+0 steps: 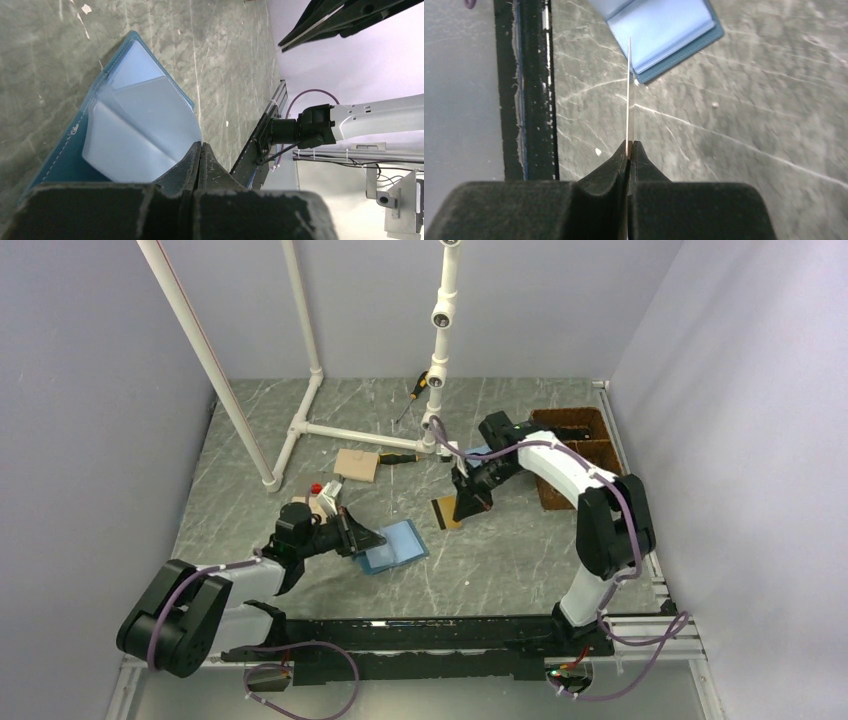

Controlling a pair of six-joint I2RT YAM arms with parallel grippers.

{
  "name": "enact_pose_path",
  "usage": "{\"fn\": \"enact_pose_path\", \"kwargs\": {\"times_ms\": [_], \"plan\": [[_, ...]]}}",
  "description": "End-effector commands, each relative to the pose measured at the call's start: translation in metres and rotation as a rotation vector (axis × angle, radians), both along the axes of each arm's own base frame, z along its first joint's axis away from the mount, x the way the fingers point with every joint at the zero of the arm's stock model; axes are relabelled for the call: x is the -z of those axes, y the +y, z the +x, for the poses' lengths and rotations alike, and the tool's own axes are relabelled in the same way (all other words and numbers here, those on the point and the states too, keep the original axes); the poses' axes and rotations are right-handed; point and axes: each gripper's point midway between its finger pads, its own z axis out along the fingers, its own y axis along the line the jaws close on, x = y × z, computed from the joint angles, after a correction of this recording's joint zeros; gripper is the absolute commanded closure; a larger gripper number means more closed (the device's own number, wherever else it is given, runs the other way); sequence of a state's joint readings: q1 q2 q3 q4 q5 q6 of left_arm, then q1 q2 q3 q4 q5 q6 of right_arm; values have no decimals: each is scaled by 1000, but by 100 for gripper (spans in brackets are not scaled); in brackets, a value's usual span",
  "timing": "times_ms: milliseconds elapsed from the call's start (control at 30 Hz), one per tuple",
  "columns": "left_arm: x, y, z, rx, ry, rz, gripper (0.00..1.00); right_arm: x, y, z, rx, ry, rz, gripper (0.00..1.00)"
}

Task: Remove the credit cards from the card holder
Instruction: Place the credit card in the storage box.

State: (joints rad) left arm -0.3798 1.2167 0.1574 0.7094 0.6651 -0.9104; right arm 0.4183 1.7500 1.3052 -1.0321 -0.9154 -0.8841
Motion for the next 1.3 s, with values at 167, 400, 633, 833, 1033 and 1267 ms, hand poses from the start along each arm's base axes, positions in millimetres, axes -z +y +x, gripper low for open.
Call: {"fn": "enact_pose_path", "kwargs": {"times_ms": [167,400,633,833,1033,1267], "plan": [[-20,-15,4,95,-39,-51,100,-35,-40,22,108,-168,62,100],[-20,-33,7,152,-28,-84,100,-50,-63,35,212,-214,93,100],[-21,-55,12,209,-22,-104,100,-58,-82,47,304,-234,114,100],[-18,-66,13,238,-13,-96,100,-62,-100,59,403,-248,116,100],[0,-61,13,202,25,-8,92,-60,-102,68,451,-229,111,100],[30,-34,13,102,92,208,70,-65,-102,70,473,-222,129,100]]}}
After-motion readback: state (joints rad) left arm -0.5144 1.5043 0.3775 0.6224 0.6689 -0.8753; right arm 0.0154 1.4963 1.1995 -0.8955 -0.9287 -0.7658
